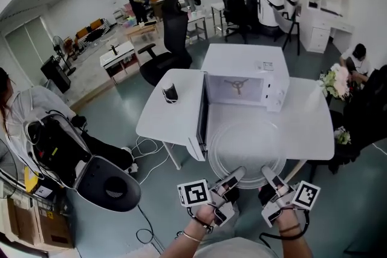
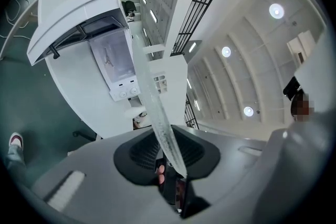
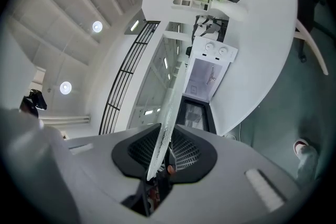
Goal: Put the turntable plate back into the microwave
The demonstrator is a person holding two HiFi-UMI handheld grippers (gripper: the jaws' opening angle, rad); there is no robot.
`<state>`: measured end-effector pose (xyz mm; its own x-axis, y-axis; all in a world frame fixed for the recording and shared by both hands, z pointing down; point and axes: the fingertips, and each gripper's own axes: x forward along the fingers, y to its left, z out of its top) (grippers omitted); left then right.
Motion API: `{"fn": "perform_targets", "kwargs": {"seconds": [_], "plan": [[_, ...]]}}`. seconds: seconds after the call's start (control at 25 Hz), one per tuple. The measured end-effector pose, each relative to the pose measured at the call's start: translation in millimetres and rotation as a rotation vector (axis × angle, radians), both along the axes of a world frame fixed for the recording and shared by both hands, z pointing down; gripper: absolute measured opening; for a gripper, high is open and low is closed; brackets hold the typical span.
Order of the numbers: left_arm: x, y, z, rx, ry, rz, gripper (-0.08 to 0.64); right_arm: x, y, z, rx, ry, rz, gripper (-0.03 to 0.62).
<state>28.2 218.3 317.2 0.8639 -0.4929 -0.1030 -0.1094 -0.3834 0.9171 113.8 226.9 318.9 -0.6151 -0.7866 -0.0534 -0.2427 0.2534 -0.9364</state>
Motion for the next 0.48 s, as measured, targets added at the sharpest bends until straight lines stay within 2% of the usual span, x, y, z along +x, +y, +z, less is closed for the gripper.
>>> {"fn": "perform_targets", "kwargs": {"seconds": [0.12,0.28,0.48], "plan": [[3,-14,1,0.018,-0.006,0.004,0.064,3,-12,0,-0.006,0.0,0.008,0.064],[10,-32,4,-0.027,0.028,0.012,0.064,9,-32,1,-0.011,0.01,0.012,0.064],[23,-69,7,0.004,0.01,0.028,0.069,21,-67,8,-0.026,0.011,0.019,0.064]]}}
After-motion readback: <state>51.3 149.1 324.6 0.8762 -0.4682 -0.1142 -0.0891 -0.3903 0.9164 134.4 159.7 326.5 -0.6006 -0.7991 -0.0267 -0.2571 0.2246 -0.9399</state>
